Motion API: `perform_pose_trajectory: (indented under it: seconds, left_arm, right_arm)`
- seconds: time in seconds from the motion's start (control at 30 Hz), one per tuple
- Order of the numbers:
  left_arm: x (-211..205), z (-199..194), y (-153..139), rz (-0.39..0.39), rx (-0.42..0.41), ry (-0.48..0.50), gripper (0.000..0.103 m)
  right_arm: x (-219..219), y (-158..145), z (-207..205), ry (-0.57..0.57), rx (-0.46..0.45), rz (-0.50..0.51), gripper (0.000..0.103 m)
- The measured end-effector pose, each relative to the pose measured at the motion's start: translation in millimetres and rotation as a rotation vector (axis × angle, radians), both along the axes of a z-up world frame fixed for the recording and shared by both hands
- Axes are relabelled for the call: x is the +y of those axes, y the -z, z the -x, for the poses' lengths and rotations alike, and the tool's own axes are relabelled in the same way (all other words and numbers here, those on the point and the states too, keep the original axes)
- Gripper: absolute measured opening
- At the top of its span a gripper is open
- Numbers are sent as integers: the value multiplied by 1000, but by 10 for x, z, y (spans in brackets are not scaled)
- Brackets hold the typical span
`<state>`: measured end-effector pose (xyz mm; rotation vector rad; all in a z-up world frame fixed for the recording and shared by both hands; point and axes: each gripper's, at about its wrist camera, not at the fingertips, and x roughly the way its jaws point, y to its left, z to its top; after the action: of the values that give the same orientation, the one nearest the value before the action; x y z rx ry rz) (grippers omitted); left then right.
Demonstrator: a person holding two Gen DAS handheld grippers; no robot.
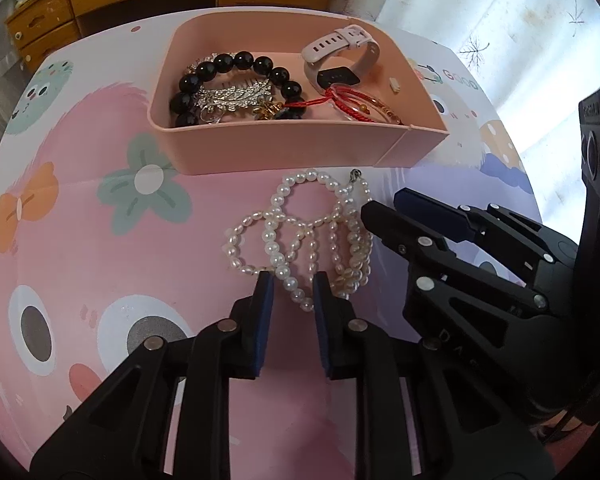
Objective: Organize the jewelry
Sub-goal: 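Lower the left tool onto the pearl bracelet and close on it, then lift the pearl bracelet with the left tool and drop it into the pink tray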
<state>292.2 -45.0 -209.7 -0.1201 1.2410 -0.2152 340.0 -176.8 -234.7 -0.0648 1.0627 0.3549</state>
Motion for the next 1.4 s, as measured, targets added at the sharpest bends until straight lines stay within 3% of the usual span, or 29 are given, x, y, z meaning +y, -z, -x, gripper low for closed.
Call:
perform_pose_trajectory:
  seconds: [0.07,0.1,0.13,0.37,0.73,1.0,1.4]
  left_arm:
    - [6,2,13,-17,3,2,5]
    - [8,5,16,-13,5,3,5]
    - [18,4,16,-9,9,1,5]
    - [126,49,14,6,24,-41,5]
    - [490,208,-117,-17,-12,-97,5]
    - [677,313,-378,-37,-68,-113,5]
    - [815,352,-1205,-33,-204,-78,5]
  right_arm:
    - [77,14,-6,-37,-18,26,26]
    - [109,23,-8,-49,-26,32,18]
    - [117,37,-18,-46,-21,23,4]
    - [141,45,21,-62,-38,57,3]
    - [-323,-74,88,67,-49,96,3]
    - [-538,-446,256,125,-116,109,3]
    - [-472,-1299,586,97,-214,21,3]
